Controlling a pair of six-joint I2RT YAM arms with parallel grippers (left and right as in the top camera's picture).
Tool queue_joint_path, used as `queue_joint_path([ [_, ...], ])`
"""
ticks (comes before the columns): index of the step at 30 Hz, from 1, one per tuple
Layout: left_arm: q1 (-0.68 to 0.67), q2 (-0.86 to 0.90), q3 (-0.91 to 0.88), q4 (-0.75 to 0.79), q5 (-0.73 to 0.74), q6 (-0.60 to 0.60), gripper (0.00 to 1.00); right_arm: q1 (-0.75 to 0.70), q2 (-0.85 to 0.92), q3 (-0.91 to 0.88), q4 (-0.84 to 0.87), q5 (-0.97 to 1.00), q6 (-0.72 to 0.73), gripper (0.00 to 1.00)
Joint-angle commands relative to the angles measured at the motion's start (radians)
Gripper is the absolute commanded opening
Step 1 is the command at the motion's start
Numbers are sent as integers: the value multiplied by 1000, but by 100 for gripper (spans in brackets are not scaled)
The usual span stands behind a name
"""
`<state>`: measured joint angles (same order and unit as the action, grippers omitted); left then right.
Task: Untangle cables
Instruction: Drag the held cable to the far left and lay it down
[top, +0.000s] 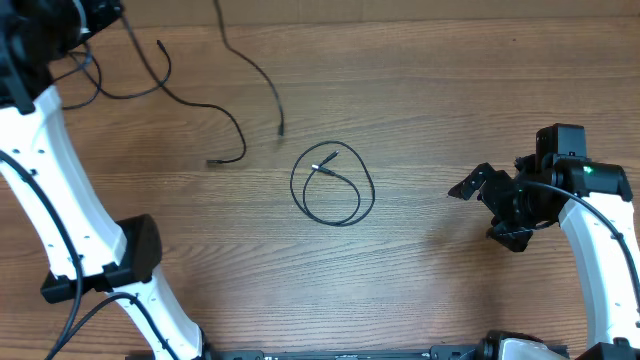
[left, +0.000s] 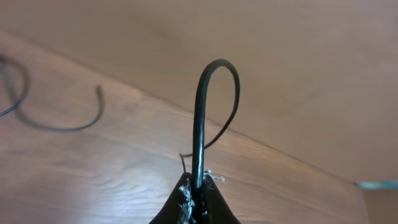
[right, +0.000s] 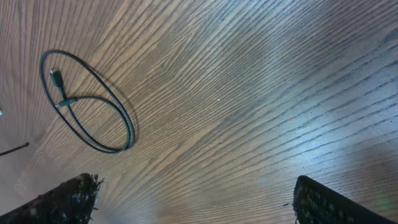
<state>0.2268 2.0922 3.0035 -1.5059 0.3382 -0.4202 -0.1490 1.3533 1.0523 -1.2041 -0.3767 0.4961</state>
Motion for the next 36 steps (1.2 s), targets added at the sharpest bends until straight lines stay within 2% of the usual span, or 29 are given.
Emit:
queue_joint_path([
  [1,77,55,2,-44,17,-14,4,-3,-1,-8,5,10,-7,100],
  [8,174,163,2,-131,-95,-14,4,-3,-1,-8,6,10,-7,100],
  [11,203,211,2,-147,-185,-16,4,-3,-1,-8,6,10,-6,100],
  [15,246,259,2,-157,-285,-80,4,-3,-1,-8,10,10,-7,100],
  [23,348,324,2,-154,-313,-138,4,-3,-1,-8,24,10,-7,100],
  [26,378,350,2,-144,-386,-122,4,-3,-1,-8,25,10,-7,100],
  [30,396,383,2,-98,-425,34,4,-3,-1,-8,29,10,-7,100],
  [36,409,431,1,-88,-433,24,4,-3,-1,-8,32,10,-6,100],
])
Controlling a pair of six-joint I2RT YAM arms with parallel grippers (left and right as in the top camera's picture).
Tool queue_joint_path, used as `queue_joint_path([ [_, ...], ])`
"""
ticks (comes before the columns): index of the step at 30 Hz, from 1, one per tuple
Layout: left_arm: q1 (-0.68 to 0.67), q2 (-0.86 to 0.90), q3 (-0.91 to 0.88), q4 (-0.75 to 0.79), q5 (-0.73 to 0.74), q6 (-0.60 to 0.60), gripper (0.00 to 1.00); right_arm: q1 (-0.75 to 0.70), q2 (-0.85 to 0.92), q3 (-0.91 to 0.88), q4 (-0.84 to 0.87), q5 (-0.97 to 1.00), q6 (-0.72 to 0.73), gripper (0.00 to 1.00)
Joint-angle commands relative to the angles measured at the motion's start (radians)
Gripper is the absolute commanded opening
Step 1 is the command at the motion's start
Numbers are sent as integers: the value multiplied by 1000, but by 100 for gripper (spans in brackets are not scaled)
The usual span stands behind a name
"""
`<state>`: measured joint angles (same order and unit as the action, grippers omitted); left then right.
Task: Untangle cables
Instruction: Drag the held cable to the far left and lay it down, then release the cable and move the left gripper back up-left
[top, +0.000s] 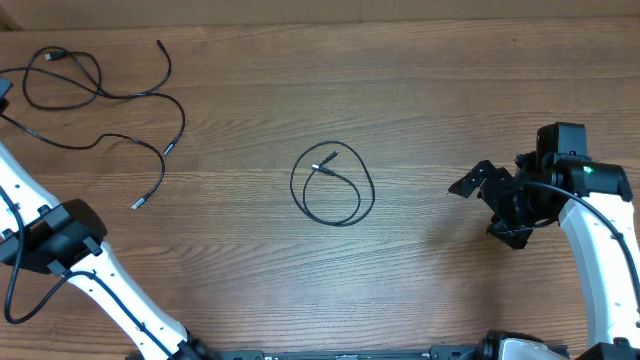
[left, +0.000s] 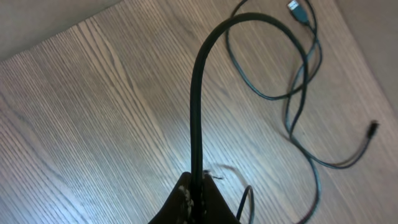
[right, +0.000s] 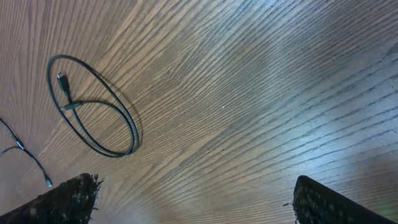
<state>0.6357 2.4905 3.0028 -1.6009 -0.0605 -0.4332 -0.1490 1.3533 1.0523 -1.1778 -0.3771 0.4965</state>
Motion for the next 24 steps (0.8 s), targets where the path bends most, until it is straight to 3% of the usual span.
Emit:
queue_joint_path([
  [1,0,42,2,9,-52,36,4,-3,-1,-8,6,10,-7,100],
  [14,60,169,-1,1,-238,-63,5,-3,-1,-8,11,11,-7,100],
  [15,70,171,-2,3,-238,-67,7,-3,-1,-8,13,10,-7,100],
  [18,104,171,-5,20,-230,-69,29,-3,-1,-8,22,10,-7,100],
  [24,148,171,-5,20,-79,-53,37,-3,-1,-8,44,10,-6,100],
])
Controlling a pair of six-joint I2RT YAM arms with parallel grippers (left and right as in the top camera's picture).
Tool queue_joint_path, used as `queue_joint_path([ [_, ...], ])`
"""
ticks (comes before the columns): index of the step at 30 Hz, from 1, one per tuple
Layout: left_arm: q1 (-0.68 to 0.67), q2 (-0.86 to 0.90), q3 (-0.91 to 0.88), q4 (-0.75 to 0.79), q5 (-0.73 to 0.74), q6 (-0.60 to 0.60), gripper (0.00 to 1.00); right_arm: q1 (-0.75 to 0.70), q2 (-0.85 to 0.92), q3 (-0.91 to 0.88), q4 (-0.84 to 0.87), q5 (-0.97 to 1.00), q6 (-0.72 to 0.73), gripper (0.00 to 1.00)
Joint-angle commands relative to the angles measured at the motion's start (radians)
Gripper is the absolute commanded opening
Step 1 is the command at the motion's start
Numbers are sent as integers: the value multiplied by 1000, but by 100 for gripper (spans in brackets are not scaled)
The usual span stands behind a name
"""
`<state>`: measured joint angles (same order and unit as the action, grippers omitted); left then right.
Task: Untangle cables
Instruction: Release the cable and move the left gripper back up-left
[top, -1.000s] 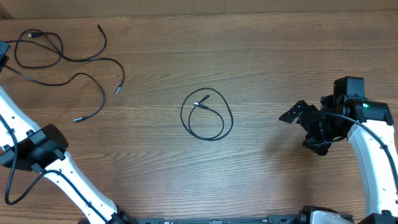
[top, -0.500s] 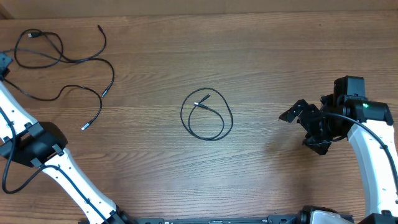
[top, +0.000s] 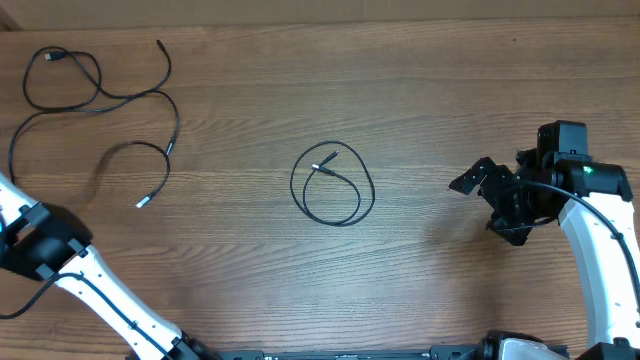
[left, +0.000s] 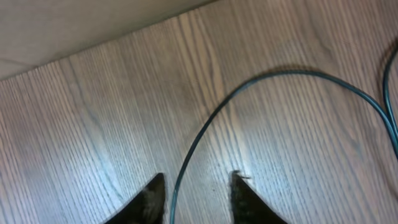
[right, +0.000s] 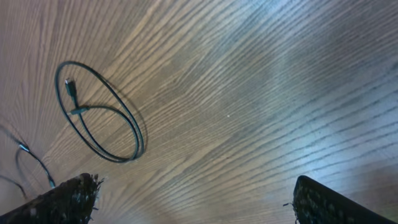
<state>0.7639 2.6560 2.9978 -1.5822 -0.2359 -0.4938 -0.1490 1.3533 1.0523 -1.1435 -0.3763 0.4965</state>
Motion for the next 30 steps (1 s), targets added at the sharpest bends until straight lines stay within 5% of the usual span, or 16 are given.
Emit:
queue_joint_path([
  [1,21,6,0,2,148,36,37,-3,-1,-8,13,9,-6,100],
  [5,10,6,0,11,459,207,38,-3,-1,-8,24,9,-6,100],
  [10,-55,6,0,11,660,292,42,-3,-1,-8,29,9,-6,100],
  [12,-98,6,-1,11,653,283,54,-3,-1,-8,27,9,-6,100],
  [16,-188,6,-11,17,651,214,51,-3,-1,-8,20,9,-6,100],
  [21,-323,6,-58,52,563,198,70,-3,-1,-8,11,9,-6,100],
  [30,-520,6,-288,221,381,130,79,-3,-1,-8,-11,9,-7,100],
])
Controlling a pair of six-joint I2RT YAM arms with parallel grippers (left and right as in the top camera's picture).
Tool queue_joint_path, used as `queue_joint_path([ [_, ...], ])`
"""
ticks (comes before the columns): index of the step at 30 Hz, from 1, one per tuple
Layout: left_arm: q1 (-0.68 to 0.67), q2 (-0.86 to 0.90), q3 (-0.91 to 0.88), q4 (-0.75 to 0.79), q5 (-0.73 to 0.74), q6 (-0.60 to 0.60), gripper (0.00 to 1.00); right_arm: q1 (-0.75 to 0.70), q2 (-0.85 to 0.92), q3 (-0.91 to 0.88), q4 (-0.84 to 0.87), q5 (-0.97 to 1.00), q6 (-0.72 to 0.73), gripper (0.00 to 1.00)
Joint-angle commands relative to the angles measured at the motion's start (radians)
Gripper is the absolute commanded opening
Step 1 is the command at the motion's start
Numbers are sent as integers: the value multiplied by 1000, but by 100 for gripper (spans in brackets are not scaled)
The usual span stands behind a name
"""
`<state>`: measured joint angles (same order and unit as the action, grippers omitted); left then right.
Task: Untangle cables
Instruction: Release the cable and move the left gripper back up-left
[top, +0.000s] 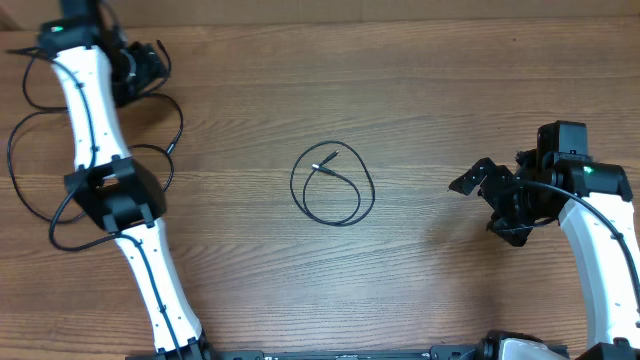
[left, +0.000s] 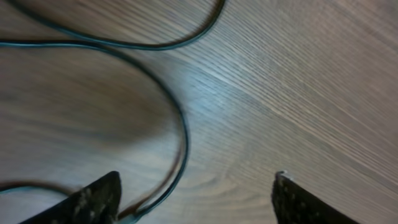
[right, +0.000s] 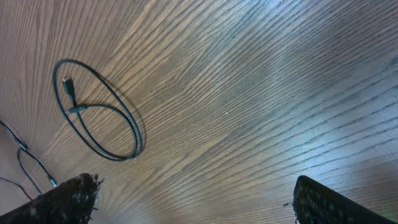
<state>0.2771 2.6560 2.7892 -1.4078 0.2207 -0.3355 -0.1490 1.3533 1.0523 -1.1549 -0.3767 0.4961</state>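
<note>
A long black cable (top: 181, 125) lies in loose loops over the table's left part, partly under my left arm. Part of that cable (left: 181, 134) passes on the wood between the fingers of my left gripper (left: 196, 200), which is wide open and holds nothing. In the overhead view the left gripper (top: 148, 62) is at the back left. A small coiled black cable (top: 333, 186) rests alone in the middle, also seen as the coil (right: 94, 118). My right gripper (top: 487, 197) hovers open at the right, well away from the coil.
The wooden table (top: 430, 90) ends at a back edge along the top of the overhead view. A thin cable end (right: 23, 158) shows at the left edge of the right wrist view. My left arm's elbow (top: 110, 190) stands over the left loops.
My left gripper has moved from the far left edge to the back left and its jaws stand wider. The long cable's loops now reach further toward the front left. The right arm is unchanged.
My left gripper was shut on the long cable at the back left, with cable ends lying near the coil. Then it held the cable further left, the ends drawn away from the coil. Then it was open with the cable lying on the table, and now it is wide open.
</note>
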Motion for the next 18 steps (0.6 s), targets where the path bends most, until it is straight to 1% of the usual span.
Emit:
queue_joint_path([
  [1,-47,6,-108,72,-75,-28,79,-3,-1,-8,1,9,-6,100],
  [4,-73,6,-164,129,-78,-28,78,-3,-1,-8,0,9,-6,100],
  [6,-87,6,-197,164,-124,-46,77,-3,-1,-8,-3,9,-6,100],
  [9,-92,6,-223,183,-205,-103,75,-3,-1,-8,-2,9,-6,100],
  [14,-93,6,-290,245,-205,-119,73,-3,-1,-8,10,10,-6,100],
  [15,-93,6,-309,260,-206,-118,73,-3,-1,-8,12,10,-6,100],
  [18,-93,6,-364,307,-205,-119,66,-3,-1,-8,12,9,-6,100],
])
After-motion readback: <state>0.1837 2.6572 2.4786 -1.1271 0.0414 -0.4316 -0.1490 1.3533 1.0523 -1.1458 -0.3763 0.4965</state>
